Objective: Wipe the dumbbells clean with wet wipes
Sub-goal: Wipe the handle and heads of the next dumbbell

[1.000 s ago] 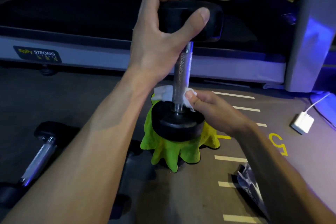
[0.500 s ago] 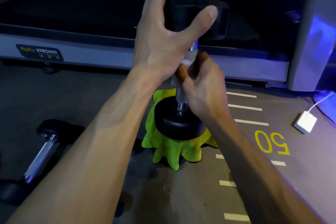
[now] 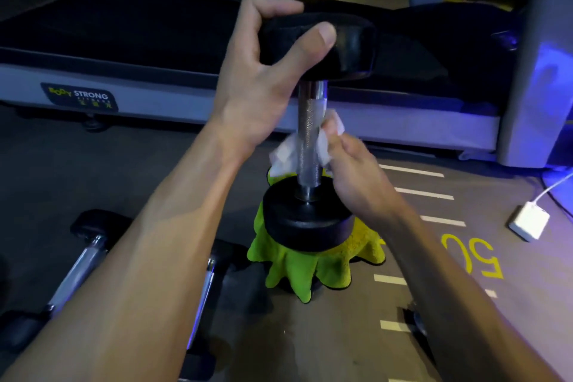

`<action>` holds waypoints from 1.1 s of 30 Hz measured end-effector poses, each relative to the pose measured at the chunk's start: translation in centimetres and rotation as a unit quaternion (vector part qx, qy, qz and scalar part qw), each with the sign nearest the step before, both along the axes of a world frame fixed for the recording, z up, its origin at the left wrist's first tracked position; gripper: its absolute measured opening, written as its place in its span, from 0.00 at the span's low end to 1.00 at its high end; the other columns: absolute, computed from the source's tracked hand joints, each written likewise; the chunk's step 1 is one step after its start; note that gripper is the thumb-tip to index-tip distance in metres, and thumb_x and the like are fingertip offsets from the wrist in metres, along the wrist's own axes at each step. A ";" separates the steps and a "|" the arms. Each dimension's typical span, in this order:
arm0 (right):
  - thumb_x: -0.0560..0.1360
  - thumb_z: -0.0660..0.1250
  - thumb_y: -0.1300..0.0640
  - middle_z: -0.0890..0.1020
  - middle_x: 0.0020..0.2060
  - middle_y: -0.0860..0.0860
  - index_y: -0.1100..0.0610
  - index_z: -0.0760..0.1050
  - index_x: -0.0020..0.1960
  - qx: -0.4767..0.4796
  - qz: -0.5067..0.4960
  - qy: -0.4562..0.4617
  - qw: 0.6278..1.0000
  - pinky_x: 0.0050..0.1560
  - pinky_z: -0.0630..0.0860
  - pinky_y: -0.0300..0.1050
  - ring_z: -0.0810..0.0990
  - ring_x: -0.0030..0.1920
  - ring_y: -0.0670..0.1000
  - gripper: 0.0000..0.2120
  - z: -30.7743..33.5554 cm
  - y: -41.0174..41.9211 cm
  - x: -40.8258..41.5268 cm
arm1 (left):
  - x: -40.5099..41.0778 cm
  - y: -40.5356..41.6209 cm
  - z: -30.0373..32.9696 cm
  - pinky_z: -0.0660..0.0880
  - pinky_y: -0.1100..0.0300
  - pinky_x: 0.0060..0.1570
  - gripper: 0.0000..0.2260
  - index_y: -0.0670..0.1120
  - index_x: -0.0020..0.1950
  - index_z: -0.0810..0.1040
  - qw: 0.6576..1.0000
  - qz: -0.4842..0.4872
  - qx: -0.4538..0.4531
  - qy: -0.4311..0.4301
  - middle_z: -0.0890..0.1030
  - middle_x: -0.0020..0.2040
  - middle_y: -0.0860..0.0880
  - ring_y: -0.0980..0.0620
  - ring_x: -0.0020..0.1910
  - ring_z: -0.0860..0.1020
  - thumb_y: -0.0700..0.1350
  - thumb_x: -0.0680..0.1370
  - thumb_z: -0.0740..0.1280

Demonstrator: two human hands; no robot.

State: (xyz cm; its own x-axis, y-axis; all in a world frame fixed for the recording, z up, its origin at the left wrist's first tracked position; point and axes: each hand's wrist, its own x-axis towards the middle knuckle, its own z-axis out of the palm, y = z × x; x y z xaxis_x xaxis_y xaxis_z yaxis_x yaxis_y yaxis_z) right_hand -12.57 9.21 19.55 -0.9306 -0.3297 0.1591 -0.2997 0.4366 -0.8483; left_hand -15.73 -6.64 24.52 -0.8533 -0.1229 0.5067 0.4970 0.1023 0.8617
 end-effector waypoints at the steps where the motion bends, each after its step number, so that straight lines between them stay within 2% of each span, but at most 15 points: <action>1: 0.88 0.48 0.47 0.82 0.35 0.32 0.39 0.78 0.37 0.034 0.029 0.001 0.999 0.49 0.73 0.36 0.80 0.40 0.36 0.27 -0.3 0.5 0.6 | -0.1 -0.2 -0.2 0.75 0.44 0.68 0.19 0.53 0.59 0.75 1.000 -0.008 0.007 0.001 0.78 0.56 0.53 0.54 0.58 0.77 0.60 0.73 0.73; 4: 0.88 0.53 0.49 0.76 0.31 0.34 0.40 0.71 0.37 0.072 0.073 0.023 0.994 0.43 0.67 0.38 0.74 0.34 0.38 0.21 0.2 0.9 0.3 | 0.0 -0.6 -0.4 0.74 0.38 0.69 0.18 0.53 0.59 0.75 0.999 -0.028 0.018 0.005 0.77 0.56 0.52 0.51 0.59 0.77 0.58 0.73 0.73; 7: 0.86 0.57 0.51 0.75 0.35 0.35 0.42 0.70 0.42 -0.017 0.028 0.098 0.995 0.46 0.68 0.37 0.74 0.39 0.38 0.14 1.1 -0.4 -1.1 | 0.2 -0.2 -0.2 0.74 0.38 0.69 0.18 0.52 0.60 0.75 0.999 -0.037 0.009 0.004 0.77 0.58 0.49 0.48 0.62 0.78 0.56 0.75 0.73; 10: 0.85 0.61 0.50 0.79 0.40 0.30 0.43 0.75 0.53 0.018 0.054 0.087 0.995 0.49 0.70 0.35 0.78 0.44 0.37 0.05 -0.2 0.6 -0.7 | 0.5 -0.4 -0.3 0.73 0.36 0.69 0.19 0.50 0.63 0.74 0.999 -0.043 0.031 0.002 0.77 0.63 0.44 0.40 0.67 0.77 0.55 0.76 0.73; 13: 0.82 0.64 0.45 0.83 0.48 0.33 0.41 0.79 0.56 0.107 0.074 0.035 0.991 0.52 0.74 0.43 0.81 0.52 0.38 0.06 -2.0 2.7 0.4 | 1.0 -0.9 -1.7 0.70 0.40 0.75 0.32 0.46 0.73 0.66 0.998 -0.048 0.041 -0.008 0.72 0.71 0.44 0.42 0.73 0.73 0.51 0.74 0.76; 15: 0.81 0.66 0.46 0.83 0.48 0.31 0.37 0.79 0.53 0.110 0.067 0.031 0.991 0.51 0.73 0.38 0.80 0.52 0.33 0.04 -2.1 2.9 0.8 | 2.2 -0.5 -4.3 0.71 0.50 0.76 0.46 0.46 0.81 0.56 0.994 -0.063 0.043 -0.072 0.69 0.77 0.44 0.48 0.75 0.73 0.45 0.71 0.81; 16: 0.82 0.67 0.48 0.83 0.47 0.31 0.37 0.80 0.53 0.106 0.059 0.035 0.992 0.50 0.72 0.35 0.80 0.51 0.33 0.05 -2.0 2.8 1.2 | 3.2 0.1 -5.7 0.75 0.54 0.72 0.48 0.47 0.82 0.57 0.988 -0.073 0.048 -0.128 0.71 0.76 0.44 0.51 0.71 0.76 0.43 0.70 0.83; 17: 0.82 0.67 0.49 0.84 0.47 0.33 0.39 0.81 0.54 0.101 0.046 0.045 0.993 0.50 0.72 0.33 0.81 0.51 0.35 0.06 -2.1 2.6 1.6 | 4.1 0.6 -7.0 0.79 0.57 0.65 0.44 0.47 0.80 0.63 0.980 -0.078 0.045 -0.176 0.77 0.71 0.44 0.53 0.65 0.81 0.43 0.69 0.82; 18: 0.83 0.65 0.50 0.85 0.47 0.38 0.43 0.81 0.55 0.102 0.025 0.064 0.992 0.49 0.72 0.32 0.81 0.49 0.38 0.07 -2.4 2.3 2.1 | 4.7 0.9 -8.2 0.81 0.57 0.60 0.34 0.46 0.75 0.72 0.976 -0.080 0.029 -0.199 0.83 0.64 0.45 0.53 0.58 0.84 0.46 0.71 0.80; 20: 0.83 0.62 0.51 0.83 0.41 0.45 0.52 0.81 0.54 0.109 -0.029 0.110 0.988 0.44 0.70 0.30 0.79 0.44 0.42 0.09 -3.1 1.7 3.3 | 5.6 1.0 -9.6 0.82 0.47 0.59 0.16 0.44 0.61 0.82 0.977 -0.058 -0.016 -0.206 0.88 0.55 0.47 0.49 0.54 0.86 0.51 0.77 0.73; 23: 0.84 0.64 0.59 0.80 0.36 0.37 0.53 0.82 0.53 0.059 -0.121 0.124 0.983 0.42 0.68 0.26 0.78 0.41 0.34 0.08 -4.3 0.6 5.3 | 6.3 1.1 -9.4 0.80 0.38 0.59 0.19 0.48 0.56 0.82 0.977 -0.052 -0.038 -0.203 0.88 0.53 0.49 0.46 0.53 0.86 0.62 0.78 0.68; 26: 0.85 0.62 0.55 0.86 0.44 0.39 0.46 0.83 0.57 -0.045 -0.183 0.098 0.977 0.46 0.74 0.33 0.80 0.46 0.33 0.11 -5.0 -0.5 6.5 | 7.2 1.5 -8.8 0.81 0.40 0.55 0.25 0.49 0.56 0.80 0.975 -0.019 -0.082 -0.205 0.87 0.52 0.50 0.49 0.51 0.86 0.69 0.76 0.62; 29: 0.86 0.61 0.58 0.86 0.45 0.43 0.48 0.84 0.55 -0.145 -0.197 0.068 0.967 0.47 0.77 0.39 0.80 0.46 0.38 0.13 -5.0 -1.4 7.3 | 7.8 1.6 -8.1 0.80 0.46 0.52 0.19 0.48 0.59 0.78 0.980 0.025 -0.091 -0.176 0.86 0.51 0.51 0.54 0.49 0.84 0.63 0.82 0.62; 31: 0.86 0.60 0.59 0.86 0.44 0.42 0.50 0.84 0.54 -0.195 -0.214 0.056 0.956 0.48 0.76 0.39 0.80 0.46 0.40 0.14 -4.7 -1.9 8.0 | 8.3 1.7 -7.8 0.79 0.51 0.51 0.15 0.47 0.59 0.78 0.984 0.035 -0.059 -0.163 0.86 0.50 0.53 0.56 0.49 0.83 0.57 0.85 0.61; 33: 0.87 0.60 0.57 0.87 0.46 0.44 0.51 0.85 0.52 -0.251 -0.229 0.035 0.940 0.52 0.77 0.43 0.81 0.49 0.44 0.15 -4.8 -2.0 8.8 | 8.3 1.5 -7.8 0.79 0.50 0.52 0.13 0.47 0.56 0.78 0.987 0.035 -0.008 -0.159 0.86 0.47 0.55 0.55 0.47 0.84 0.55 0.85 0.61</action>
